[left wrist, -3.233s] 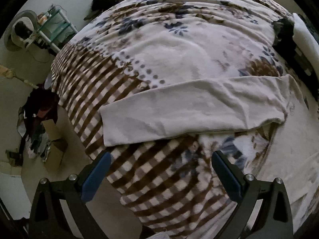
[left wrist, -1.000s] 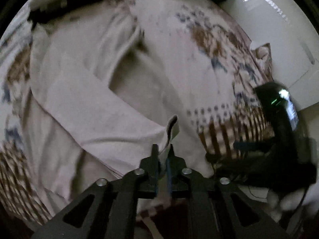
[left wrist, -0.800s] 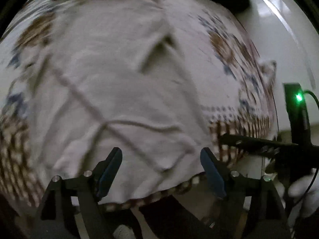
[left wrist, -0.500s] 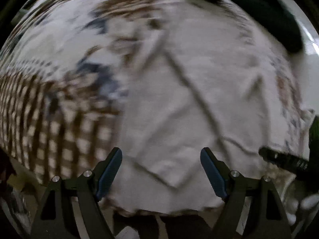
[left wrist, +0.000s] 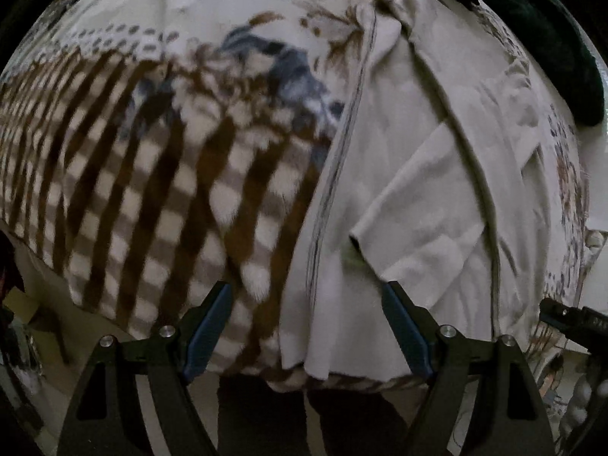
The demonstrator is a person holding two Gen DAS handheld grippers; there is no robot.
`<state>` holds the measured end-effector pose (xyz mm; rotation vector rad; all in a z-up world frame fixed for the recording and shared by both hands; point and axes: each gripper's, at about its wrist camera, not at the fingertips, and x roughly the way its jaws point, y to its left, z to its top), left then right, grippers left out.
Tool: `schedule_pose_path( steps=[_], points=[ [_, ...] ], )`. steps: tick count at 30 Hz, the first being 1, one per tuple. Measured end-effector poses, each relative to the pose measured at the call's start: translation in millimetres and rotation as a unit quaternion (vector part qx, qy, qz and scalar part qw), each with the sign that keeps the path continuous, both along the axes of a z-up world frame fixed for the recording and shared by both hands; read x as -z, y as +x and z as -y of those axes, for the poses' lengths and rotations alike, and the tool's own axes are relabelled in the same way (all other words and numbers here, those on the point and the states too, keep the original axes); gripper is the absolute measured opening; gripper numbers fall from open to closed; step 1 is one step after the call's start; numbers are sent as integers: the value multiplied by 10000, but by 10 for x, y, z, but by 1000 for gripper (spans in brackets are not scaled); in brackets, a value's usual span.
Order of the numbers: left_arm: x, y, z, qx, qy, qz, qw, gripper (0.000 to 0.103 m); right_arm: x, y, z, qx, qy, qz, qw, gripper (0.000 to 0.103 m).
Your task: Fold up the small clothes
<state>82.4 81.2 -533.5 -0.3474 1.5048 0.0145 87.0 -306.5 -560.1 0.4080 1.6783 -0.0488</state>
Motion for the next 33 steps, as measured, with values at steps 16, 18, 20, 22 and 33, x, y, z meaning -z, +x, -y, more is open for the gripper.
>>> schedule_pose_path(
  steps=[16,18,20,22,33],
  points=[
    [-156,-308,136,-127,-1089,-11,9940,2,139,-347,478,663,1042,-363,9917,6],
    [-229,-244,28,-357,-1276,-32,9912,1,39,-336,494,660,1156,-298,9907,5],
    [-314,-147,-85,-659,-1548,-94,9857,1,-125,-286,557,652,1298,-199,9892,5],
    [-374,18,-169,-943,-1806,-74,9790,1,-273,-188,607,682,1451,-77,9870,5],
    [-50,1644,-397,-1647,-2446,453,9545,4,-358,1285,1000,1029,1445,1032,9787,6]
  ],
)
